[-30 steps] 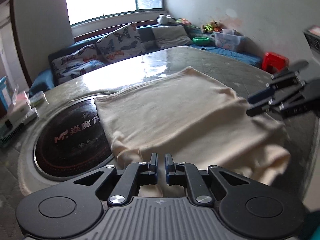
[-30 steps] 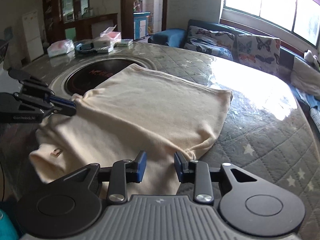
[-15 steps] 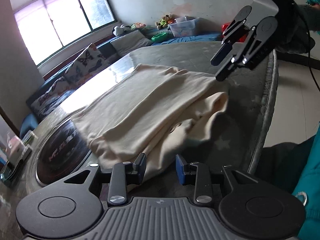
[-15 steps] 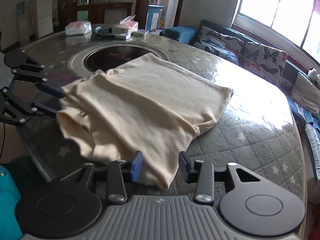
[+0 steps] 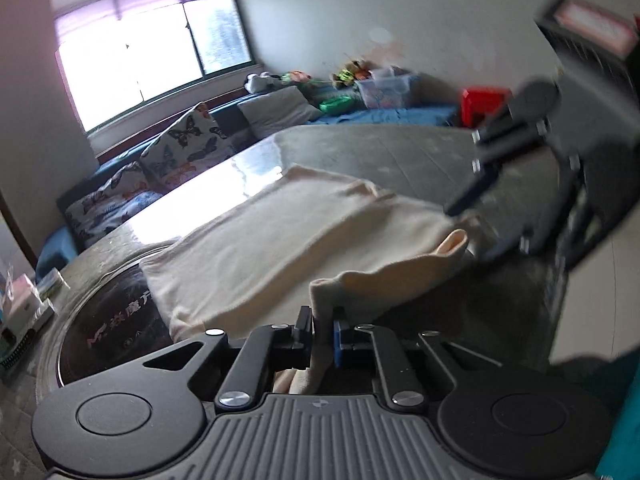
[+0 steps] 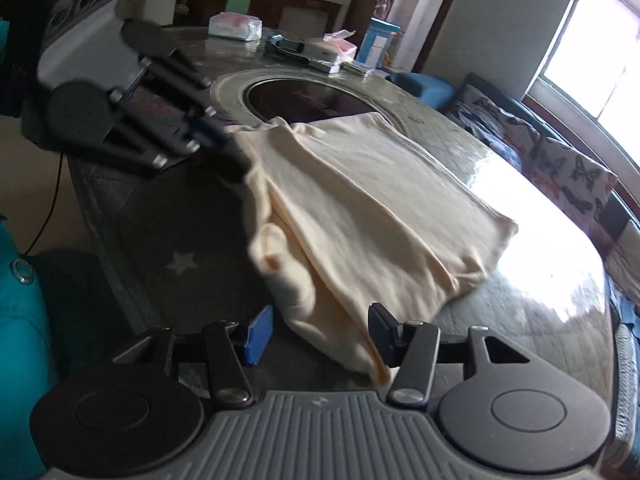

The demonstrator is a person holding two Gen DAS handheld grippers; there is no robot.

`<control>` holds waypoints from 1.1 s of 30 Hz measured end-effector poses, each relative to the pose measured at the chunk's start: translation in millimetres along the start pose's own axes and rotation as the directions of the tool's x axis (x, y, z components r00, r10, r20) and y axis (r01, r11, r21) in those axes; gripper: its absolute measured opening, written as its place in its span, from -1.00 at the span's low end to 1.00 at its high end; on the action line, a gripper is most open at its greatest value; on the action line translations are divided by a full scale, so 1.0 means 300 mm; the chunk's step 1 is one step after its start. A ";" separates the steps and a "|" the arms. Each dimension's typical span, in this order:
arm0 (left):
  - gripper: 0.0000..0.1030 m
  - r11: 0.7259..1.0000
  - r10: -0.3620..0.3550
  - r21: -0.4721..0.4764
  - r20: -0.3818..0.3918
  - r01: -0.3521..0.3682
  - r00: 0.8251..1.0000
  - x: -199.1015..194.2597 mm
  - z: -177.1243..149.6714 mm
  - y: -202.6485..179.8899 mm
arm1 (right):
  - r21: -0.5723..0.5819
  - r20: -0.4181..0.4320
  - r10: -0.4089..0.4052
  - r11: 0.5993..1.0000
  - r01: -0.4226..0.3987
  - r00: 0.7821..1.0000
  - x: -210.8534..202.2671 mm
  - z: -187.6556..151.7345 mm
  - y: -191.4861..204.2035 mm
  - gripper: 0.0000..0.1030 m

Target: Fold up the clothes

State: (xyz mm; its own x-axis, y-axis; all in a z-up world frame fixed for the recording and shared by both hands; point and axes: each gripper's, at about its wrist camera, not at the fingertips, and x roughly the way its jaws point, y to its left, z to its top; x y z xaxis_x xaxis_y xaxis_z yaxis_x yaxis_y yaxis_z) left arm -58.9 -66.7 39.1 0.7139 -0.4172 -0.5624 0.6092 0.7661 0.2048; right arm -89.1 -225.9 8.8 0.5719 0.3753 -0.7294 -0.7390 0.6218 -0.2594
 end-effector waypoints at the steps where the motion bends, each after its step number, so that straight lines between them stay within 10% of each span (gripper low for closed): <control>1: -0.79 1.000 -0.002 -0.016 0.002 0.002 1.000 0.005 0.007 0.010 | -0.003 0.005 0.003 1.000 -0.003 1.000 0.011 0.005 0.000 0.04; 11: -0.54 0.999 0.007 -0.048 -0.030 -0.008 1.000 0.008 -0.026 0.029 | 0.228 0.076 0.093 0.968 -0.108 0.993 0.066 0.066 -0.148 -0.70; 20: -0.60 0.990 0.114 0.084 -0.056 -0.109 0.992 -0.034 -0.131 -0.011 | 0.281 0.109 0.095 0.952 -0.122 0.990 -0.018 0.009 -0.184 -0.82; 33: -0.87 0.999 0.037 0.008 0.011 -0.038 0.999 -0.247 -0.106 -0.054 | 0.246 0.164 0.080 0.962 -0.119 0.983 -0.268 -0.073 -0.115 -0.87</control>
State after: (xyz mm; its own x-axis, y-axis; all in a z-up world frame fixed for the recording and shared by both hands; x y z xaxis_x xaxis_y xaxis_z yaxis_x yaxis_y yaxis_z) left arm -132.7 -32.5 52.0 0.7401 -0.3937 -0.5452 0.5846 0.7775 0.2320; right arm -117.4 -292.5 62.5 0.5619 0.5315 -0.6339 -0.6911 0.7227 -0.0066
